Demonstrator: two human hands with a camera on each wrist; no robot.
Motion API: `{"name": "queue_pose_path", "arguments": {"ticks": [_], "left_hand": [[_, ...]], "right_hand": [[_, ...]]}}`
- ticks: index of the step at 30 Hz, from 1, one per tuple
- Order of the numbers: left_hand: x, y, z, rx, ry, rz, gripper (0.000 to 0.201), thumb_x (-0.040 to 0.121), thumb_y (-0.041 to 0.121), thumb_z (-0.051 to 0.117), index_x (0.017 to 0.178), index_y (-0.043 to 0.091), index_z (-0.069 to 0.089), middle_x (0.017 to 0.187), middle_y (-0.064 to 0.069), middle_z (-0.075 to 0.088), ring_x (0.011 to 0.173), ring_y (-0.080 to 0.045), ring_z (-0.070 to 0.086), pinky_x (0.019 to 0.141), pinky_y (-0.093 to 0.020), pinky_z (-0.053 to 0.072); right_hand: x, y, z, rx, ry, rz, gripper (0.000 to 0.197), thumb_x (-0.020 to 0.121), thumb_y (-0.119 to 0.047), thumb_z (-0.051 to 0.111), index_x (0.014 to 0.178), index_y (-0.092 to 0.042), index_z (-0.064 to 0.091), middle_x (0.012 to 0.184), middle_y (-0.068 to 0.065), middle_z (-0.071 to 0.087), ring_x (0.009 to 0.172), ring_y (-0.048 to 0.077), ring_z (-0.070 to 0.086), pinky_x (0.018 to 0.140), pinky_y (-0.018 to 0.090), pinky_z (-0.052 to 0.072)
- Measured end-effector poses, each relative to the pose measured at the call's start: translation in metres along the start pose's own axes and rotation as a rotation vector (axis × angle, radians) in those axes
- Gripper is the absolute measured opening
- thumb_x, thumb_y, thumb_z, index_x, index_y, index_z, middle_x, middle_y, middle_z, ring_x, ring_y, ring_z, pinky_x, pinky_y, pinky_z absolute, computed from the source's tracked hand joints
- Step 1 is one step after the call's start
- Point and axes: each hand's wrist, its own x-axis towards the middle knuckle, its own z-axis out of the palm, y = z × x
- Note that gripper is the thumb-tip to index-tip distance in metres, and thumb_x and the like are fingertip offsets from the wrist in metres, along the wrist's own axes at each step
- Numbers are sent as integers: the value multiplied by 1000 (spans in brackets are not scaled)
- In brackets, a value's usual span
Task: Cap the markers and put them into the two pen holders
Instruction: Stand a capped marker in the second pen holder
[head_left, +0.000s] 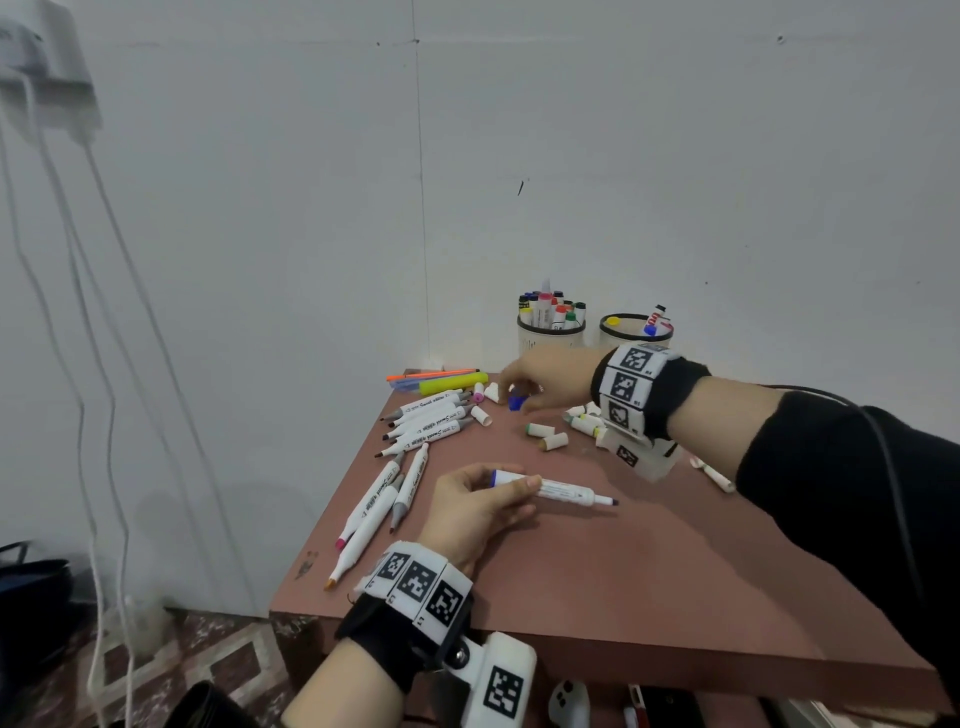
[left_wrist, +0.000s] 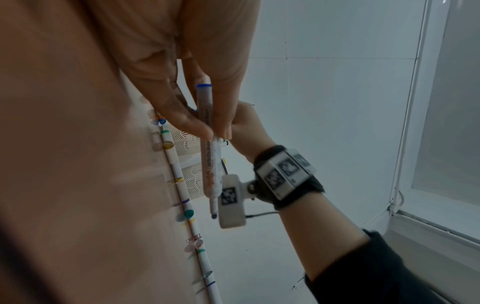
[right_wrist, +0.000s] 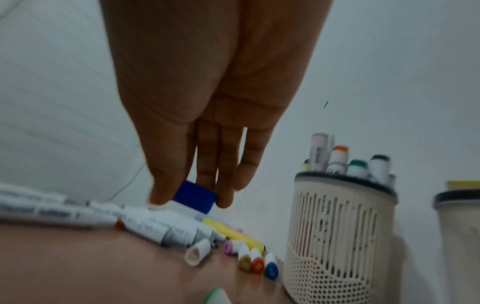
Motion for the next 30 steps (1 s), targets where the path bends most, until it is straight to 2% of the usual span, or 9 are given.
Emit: {"name": "queue_pose_path", "arguments": {"ticks": [2, 5, 7, 10, 14, 18, 23, 26, 30], "left_hand": [[-2, 1, 1, 0, 0, 5, 14, 75, -6, 72, 85, -2, 64, 75, -12, 66, 54, -16, 63, 49, -18, 52], [-4, 2, 2, 9, 5, 18, 14, 74, -6, 72, 85, -2, 64, 73, -11, 66, 53, -13, 62, 50, -17, 52], [-5, 3, 3, 10, 8, 22, 14, 75, -6, 71, 86, -2, 63, 73, -11, 66, 52, -11, 62, 50, -16, 52], [-7, 4, 3, 3, 6, 11, 13, 77, -5, 70, 87, -2, 63, 73, -12, 66, 49, -11, 60, 47, -17, 50], [-8, 4, 3, -1, 5, 5, 11, 78, -5, 68, 87, -1, 62, 73, -11, 66, 52, -12, 60, 47, -19, 51], [-8, 4, 3, -7, 16, 8, 9, 79, -4, 67, 85, 1, 62, 69, -7, 68, 53, -10, 62, 50, -18, 53], [-9, 4, 4, -9, 22, 23, 7, 82, -2, 65, 83, 4, 62, 69, -5, 68, 55, -8, 63, 56, -15, 54], [-8, 4, 4, -35, 21, 24, 3, 84, 1, 64, 86, 3, 61, 65, -3, 68, 56, -10, 66, 57, -16, 55], [-9, 3, 5, -17, 10, 28, 3, 85, 0, 62, 86, 2, 61, 66, -5, 68, 57, -11, 67, 57, -16, 55]], "right_hand": [[-18, 0, -9, 65, 29, 27, 42, 92, -17, 59, 133, -18, 52, 97, 3, 67, 77, 9, 54, 65, 15, 37], [-50, -2, -19, 138, 112, 71, 32, 91, -19, 60, 123, -21, 63, 87, -8, 60, 70, -6, 51, 63, 2, 37], [-71, -5, -20, 265, 247, 120, 25, 88, -19, 64, 113, -22, 68, 85, -9, 62, 73, -4, 56, 68, 6, 44], [-102, -14, -14, 563, 460, 197, 23, 84, -12, 68, 104, -23, 71, 87, -7, 70, 79, 7, 66, 77, 23, 54], [-134, -33, 6, 988, 604, 287, 27, 84, -4, 68, 108, -16, 70, 86, -2, 72, 76, 7, 68, 72, 16, 52], [-150, -49, 34, 1480, 779, 338, 22, 86, 0, 63, 103, -13, 70, 83, 7, 70, 73, 16, 64, 65, 20, 52], [-155, -53, 66, 2199, 914, 448, 15, 90, -2, 55, 100, -8, 65, 77, 7, 69, 63, 13, 66, 57, 19, 51], [-153, -48, 86, 2415, 988, 520, 9, 90, -6, 57, 95, -9, 63, 74, 6, 69, 61, 12, 66, 64, 20, 43], [-152, -46, 103, 2495, 1108, 505, 7, 89, -4, 57, 90, -7, 63, 72, 5, 70, 64, 12, 66, 71, 22, 43]]}}
